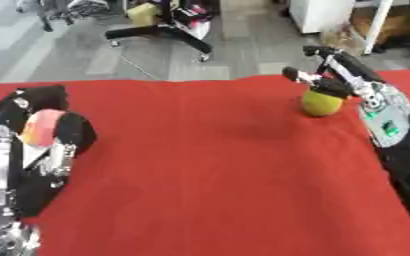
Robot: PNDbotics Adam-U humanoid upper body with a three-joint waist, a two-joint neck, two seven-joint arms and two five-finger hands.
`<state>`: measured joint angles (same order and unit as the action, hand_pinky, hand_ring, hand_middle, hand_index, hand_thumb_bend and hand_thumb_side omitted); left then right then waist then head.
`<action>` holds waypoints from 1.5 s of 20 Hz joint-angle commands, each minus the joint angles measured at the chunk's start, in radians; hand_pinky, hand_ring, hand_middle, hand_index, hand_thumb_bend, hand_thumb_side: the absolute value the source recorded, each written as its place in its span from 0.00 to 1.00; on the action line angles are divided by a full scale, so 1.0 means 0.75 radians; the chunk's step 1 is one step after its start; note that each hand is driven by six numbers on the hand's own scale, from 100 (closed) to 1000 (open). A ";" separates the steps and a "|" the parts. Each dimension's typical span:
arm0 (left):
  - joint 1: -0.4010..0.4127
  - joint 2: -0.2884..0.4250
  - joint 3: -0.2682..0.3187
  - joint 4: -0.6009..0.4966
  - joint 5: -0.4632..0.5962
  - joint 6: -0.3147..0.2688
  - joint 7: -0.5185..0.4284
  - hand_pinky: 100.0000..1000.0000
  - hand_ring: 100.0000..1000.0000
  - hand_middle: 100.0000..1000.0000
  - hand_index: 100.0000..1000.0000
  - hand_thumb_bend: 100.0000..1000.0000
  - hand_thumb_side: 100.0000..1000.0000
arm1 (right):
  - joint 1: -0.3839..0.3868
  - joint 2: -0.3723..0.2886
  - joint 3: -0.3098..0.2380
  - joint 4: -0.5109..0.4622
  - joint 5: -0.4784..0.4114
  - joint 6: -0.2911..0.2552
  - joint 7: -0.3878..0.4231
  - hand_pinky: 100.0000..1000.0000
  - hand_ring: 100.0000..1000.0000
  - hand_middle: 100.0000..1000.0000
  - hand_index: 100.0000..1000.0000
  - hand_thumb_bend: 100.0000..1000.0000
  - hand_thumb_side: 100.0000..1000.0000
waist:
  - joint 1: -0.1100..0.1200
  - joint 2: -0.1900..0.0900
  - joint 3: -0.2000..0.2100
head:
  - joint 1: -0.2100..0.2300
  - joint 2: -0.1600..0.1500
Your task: Pick up the objects with one hand, pass them to the other hand, and then place them into the box on the other side of the table.
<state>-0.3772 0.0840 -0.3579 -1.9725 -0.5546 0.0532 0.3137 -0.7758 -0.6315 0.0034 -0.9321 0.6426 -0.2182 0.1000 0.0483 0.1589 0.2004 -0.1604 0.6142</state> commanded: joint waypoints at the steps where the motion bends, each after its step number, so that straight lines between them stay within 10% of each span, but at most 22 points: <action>1: -0.014 0.024 0.034 -0.036 0.064 -0.014 -0.050 0.77 0.59 0.58 0.72 0.31 0.80 | -0.041 -0.027 0.014 0.084 0.065 0.010 -0.062 0.93 0.61 0.89 0.98 0.61 1.00 | -0.007 -0.015 0.005 | -0.008 0.001; 13: -0.022 0.061 0.086 -0.037 0.272 -0.064 -0.120 0.77 0.59 0.58 0.72 0.30 0.80 | -0.085 -0.041 0.105 0.454 0.298 0.087 -0.294 0.89 0.88 0.95 1.00 0.40 0.85 | -0.014 -0.015 0.016 | -0.024 0.001; 19: -0.024 0.062 0.091 -0.037 0.279 -0.070 -0.128 0.77 0.59 0.58 0.72 0.30 0.80 | -0.086 -0.036 0.116 0.538 0.423 0.173 -0.419 0.86 0.83 0.92 1.00 0.27 0.72 | -0.016 -0.012 0.019 | -0.029 -0.001; 26: -0.023 0.063 0.092 -0.037 0.276 -0.070 -0.126 0.77 0.59 0.58 0.72 0.29 0.81 | -0.089 0.000 -0.050 0.602 0.933 0.338 -0.657 0.76 0.41 0.74 0.95 0.13 0.58 | -0.016 -0.007 0.014 | -0.022 -0.004; 30: -0.022 0.064 0.093 -0.037 0.276 -0.071 -0.124 0.77 0.59 0.58 0.72 0.29 0.81 | -0.089 0.004 -0.117 0.612 1.038 0.414 -0.752 0.72 0.26 0.60 0.86 0.07 0.51 | -0.016 -0.006 0.012 | -0.024 -0.005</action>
<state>-0.3799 0.1144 -0.2978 -1.9789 -0.3518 0.0009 0.2212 -0.8443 -0.6098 -0.0674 -0.4916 1.3855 0.0740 -0.4446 0.0360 0.1614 0.2117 -0.1776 0.6145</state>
